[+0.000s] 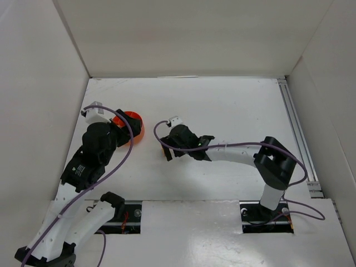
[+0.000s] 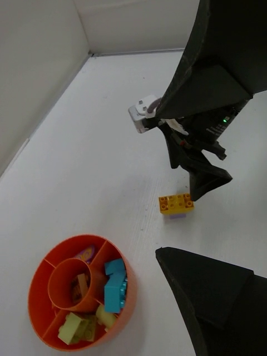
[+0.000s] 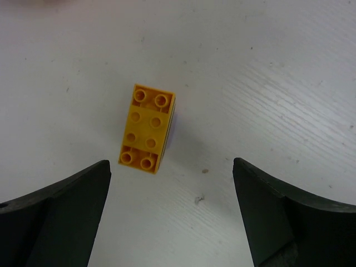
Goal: Sort the legos into containers by color
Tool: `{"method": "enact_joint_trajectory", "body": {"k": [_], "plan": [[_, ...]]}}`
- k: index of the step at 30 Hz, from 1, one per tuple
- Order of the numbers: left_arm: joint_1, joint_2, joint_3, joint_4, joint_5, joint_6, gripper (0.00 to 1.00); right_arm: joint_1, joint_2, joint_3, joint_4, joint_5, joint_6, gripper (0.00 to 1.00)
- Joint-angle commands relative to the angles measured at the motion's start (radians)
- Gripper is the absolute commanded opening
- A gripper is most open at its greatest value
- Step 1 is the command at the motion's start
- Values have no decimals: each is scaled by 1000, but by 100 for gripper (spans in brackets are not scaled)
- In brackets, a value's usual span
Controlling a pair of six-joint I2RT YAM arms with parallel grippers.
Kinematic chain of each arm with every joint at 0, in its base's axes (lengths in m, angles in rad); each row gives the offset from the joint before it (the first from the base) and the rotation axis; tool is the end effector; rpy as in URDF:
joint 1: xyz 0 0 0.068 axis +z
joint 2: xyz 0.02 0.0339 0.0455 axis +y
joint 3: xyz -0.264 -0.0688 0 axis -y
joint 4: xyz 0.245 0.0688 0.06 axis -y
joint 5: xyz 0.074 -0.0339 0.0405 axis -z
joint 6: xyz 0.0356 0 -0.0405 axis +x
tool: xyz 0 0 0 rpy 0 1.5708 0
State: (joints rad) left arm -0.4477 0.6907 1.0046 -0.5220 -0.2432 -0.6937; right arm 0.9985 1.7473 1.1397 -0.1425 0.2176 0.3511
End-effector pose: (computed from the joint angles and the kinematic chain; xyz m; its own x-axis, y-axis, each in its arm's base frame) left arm 0.1274 -0.0517 0.3920 -0.2760 -0.5559 -0.7841 0.0407 0.8083 -0.5873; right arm 0.2130 0.3164 0.2086 -0.5996 -0.3106 -0.7376 -0.5635 0.8183 0.1134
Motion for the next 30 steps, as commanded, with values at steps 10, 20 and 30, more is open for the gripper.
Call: {"method": "enact_joint_trajectory", "body": {"k": [10,20,30], "plan": [[0,-45,-57,-93,-71,-27,99,34,182,180,44,43,91,85],[0,-63,-78,-90,-82,-27,99,43,195,221,-37,97,97,30],[0,10,-159,161,244,118,99,-157,-74,-24,191,-510,-109,20]]}}
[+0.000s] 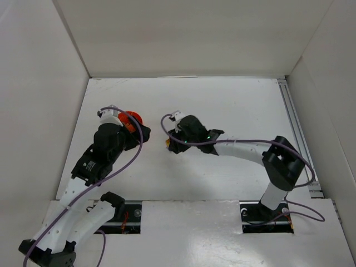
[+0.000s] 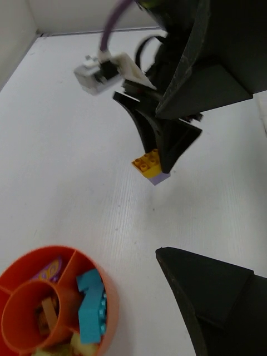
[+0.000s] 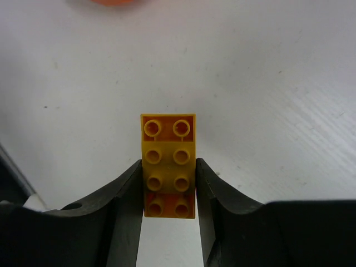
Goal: Sort the legos into containers by color
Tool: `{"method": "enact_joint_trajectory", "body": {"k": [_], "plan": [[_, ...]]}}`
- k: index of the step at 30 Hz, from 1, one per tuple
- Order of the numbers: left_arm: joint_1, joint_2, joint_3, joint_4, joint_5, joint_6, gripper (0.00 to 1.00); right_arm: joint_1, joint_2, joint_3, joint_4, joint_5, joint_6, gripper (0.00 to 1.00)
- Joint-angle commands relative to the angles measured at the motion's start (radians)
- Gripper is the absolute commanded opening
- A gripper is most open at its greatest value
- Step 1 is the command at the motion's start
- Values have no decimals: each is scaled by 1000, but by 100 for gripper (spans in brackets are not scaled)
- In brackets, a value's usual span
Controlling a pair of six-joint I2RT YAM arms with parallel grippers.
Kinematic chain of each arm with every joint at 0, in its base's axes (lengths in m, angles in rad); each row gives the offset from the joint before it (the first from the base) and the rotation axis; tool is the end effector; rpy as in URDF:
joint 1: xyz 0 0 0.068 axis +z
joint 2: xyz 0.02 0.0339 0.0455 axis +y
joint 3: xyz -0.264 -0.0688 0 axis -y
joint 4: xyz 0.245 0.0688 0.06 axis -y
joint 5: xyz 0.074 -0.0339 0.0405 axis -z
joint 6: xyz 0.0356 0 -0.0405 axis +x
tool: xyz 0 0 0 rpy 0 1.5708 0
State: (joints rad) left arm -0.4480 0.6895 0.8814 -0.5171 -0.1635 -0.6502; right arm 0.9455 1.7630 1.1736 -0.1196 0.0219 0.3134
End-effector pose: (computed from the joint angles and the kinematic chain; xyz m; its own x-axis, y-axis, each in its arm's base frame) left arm 0.1366 -0.0592 0.3522 -0.4038 -0.4686 -0.7857 0.0552 0.8448 -0.5322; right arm 0.2293 0.3163 0.2150 -0.6094 -0.3176 -0.7264 -0.6444 0.7323 0.2204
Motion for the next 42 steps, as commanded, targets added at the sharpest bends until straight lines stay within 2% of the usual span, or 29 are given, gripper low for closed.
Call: {"method": "enact_joint_trajectory", "body": {"k": [1,2,3,5,6,8,9,11,12,16,23,31,38,42], "plan": [[0,22,-47,188,194,75,99,-179,-105,-86,210,-406,-88,20],[0,22,-62,268,284,96,96,-213,-114,-118,245,-507,-97,20],[0,22,-77,308,327,127,95,-244,-114,-118,274,-671,-97,20],[0,22,-114,412,410,161,94,-303,-126,-131,294,-810,-97,20],[0,34,-125,443,502,176,93,-321,-135,-131,304,-923,-97,20],[0,45,-163,518,614,199,91,-364,-145,-131,385,-1032,-51,20],[0,57,-198,608,701,199,91,-375,-158,-140,473,-1130,-28,20],[0,68,-226,692,743,199,91,-385,-175,-154,523,-1197,7,20],[0,83,-235,745,743,199,91,-386,-195,-154,523,-1209,18,20],[0,148,-236,782,815,222,89,-396,-229,-154,523,-1257,18,20],[0,168,-271,922,939,233,77,-416,-263,-154,523,-1295,29,20],[0,200,-271,945,1015,254,64,-416,-295,-144,532,-1304,41,20],[0,222,-262,945,1041,265,63,-416,-295,-144,581,-1295,82,19],[-9,222,-262,945,1041,265,58,-416,-295,-144,632,-1295,122,19]]}}
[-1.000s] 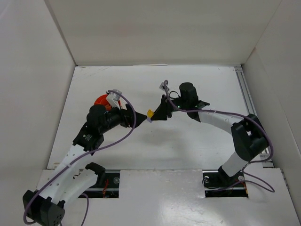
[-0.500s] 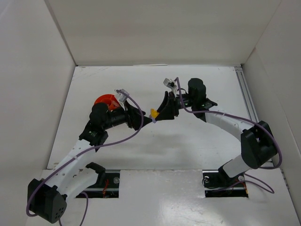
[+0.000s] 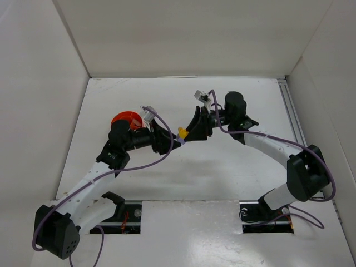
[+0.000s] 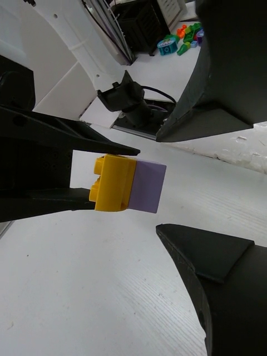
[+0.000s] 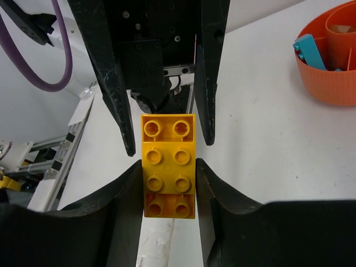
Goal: Sort the legos into containers by color
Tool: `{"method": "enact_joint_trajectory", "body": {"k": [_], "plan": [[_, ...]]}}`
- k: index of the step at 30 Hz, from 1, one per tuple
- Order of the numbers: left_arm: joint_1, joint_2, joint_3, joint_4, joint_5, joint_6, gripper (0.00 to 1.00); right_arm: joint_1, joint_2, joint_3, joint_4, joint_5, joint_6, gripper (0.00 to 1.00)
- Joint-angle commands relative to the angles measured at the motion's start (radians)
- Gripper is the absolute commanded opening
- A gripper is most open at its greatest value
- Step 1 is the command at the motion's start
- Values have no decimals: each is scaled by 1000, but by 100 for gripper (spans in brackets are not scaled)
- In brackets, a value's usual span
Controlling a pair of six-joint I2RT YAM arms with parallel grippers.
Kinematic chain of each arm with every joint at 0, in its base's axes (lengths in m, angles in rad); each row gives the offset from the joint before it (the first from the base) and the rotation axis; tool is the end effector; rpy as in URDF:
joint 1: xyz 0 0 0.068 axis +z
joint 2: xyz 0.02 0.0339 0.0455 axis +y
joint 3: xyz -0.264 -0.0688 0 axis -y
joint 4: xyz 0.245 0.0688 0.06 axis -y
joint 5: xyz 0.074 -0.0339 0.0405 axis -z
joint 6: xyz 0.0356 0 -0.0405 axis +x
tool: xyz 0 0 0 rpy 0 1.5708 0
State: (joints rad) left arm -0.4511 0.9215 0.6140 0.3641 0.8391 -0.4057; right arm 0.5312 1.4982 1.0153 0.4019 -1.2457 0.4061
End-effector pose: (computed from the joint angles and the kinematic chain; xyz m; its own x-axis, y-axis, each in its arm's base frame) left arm 0.1772 -0.1152 0.3123 -0.3320 -0.1322 -0.9340 0.9020 0.2452 -0.3554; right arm 0.2681 0.1967 0.3093 -0.4497 -0.1179 -0.8854 -0.8692 -0.1704 0.4642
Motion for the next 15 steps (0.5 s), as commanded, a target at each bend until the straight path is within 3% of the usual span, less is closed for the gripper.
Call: {"method": "enact_joint_trajectory", "body": {"k": [1,6,15], "plan": [[-6,-1,15,64,38,21,56,7,-30,14,110,-27,30,19],[-34,8,33,55,5,21,49,26,-30,14,110,-27,30,19],[-34,17,33,64,5,-1,46,47,-21,5,110,-18,11,18]]}}
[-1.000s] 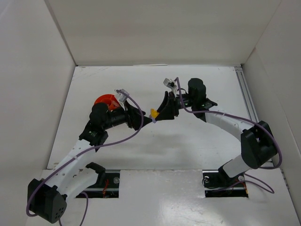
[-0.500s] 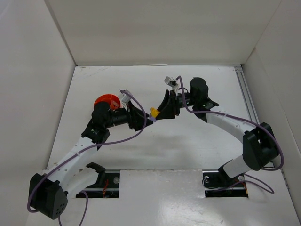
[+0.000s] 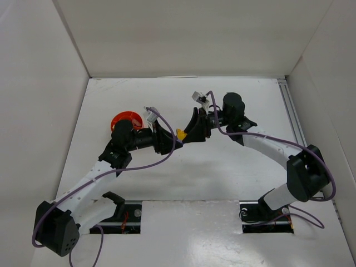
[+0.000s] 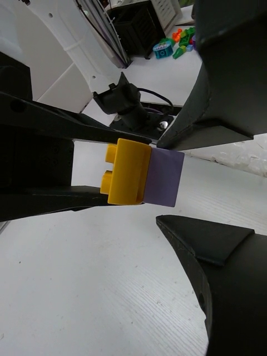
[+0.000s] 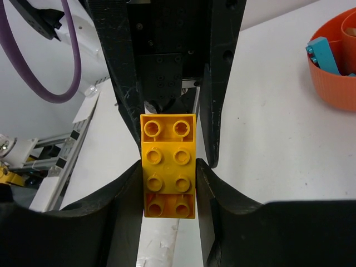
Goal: Sort the legos into containers by color
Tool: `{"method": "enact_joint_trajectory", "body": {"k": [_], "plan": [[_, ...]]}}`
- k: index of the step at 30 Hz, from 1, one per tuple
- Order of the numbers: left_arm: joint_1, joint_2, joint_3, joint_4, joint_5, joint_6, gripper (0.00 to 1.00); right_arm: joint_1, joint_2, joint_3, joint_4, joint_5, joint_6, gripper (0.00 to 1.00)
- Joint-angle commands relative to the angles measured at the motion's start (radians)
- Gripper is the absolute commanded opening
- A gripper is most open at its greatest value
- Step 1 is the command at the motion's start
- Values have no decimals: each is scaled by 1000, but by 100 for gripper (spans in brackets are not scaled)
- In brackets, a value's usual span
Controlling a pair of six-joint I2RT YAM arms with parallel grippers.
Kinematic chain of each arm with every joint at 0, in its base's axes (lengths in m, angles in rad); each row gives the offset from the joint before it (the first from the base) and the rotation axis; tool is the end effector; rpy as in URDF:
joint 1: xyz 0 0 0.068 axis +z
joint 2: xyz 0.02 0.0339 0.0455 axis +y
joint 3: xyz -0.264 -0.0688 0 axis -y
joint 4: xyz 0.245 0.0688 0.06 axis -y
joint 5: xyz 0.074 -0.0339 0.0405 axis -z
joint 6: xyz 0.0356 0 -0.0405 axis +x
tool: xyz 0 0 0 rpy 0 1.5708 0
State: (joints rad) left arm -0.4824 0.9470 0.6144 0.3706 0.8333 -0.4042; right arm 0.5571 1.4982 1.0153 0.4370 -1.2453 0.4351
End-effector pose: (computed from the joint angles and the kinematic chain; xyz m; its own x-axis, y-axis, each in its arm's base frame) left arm 0.1781 -0.1230 0.3082 -0.3494 -0.1155 -0.9298 0.9025 0.2253 -0.3671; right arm 0.2631 0.2036 0.3123 -0.4452 -0.1185 -0.8875 -0.8654 -0.1974 0.4605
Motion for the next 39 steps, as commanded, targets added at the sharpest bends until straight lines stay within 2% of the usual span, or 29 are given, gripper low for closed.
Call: {"method": "enact_joint_trajectory", "body": {"k": [1,2,6,8,12,16,25,28,31,32,33,34,36,37,39], "plan": [[-2,-8,33,57,10,-2,45,21,-21,-4,75,-19,-18,16],[-2,-8,33,57,10,-2,45,30,-21,-4,75,-19,-18,16],[-2,-8,33,67,0,-12,33,39,-12,-15,75,-19,-29,16],[-2,-8,33,67,0,-12,21,40,-12,-15,75,-19,-38,15],[-2,-8,33,38,-43,-2,5,29,-12,-15,75,-9,-38,15],[-2,-39,33,1,-88,7,0,-9,-12,-24,75,-9,-47,15],[-2,-96,15,-182,-275,19,0,-186,-42,-79,63,-9,-71,15],[-2,-96,53,-235,-390,-27,0,-242,-68,-90,0,12,-125,15],[47,-57,170,-422,-589,-123,0,-273,-96,-81,-200,99,-240,15],[60,-15,212,-559,-671,-158,0,-273,-108,-70,-255,137,-327,15],[71,10,249,-617,-830,-183,0,-273,-108,-61,-308,221,-369,15],[85,34,318,-668,-900,-223,0,-273,-108,-61,-421,274,-407,15],[99,105,375,-754,-1014,-234,0,-273,-108,-40,-519,390,-507,15],[113,128,424,-774,-1040,-243,0,-261,-108,-40,-605,526,-528,15],[113,194,465,-820,-1089,-264,0,-250,-108,-40,-662,636,-556,15]]}}
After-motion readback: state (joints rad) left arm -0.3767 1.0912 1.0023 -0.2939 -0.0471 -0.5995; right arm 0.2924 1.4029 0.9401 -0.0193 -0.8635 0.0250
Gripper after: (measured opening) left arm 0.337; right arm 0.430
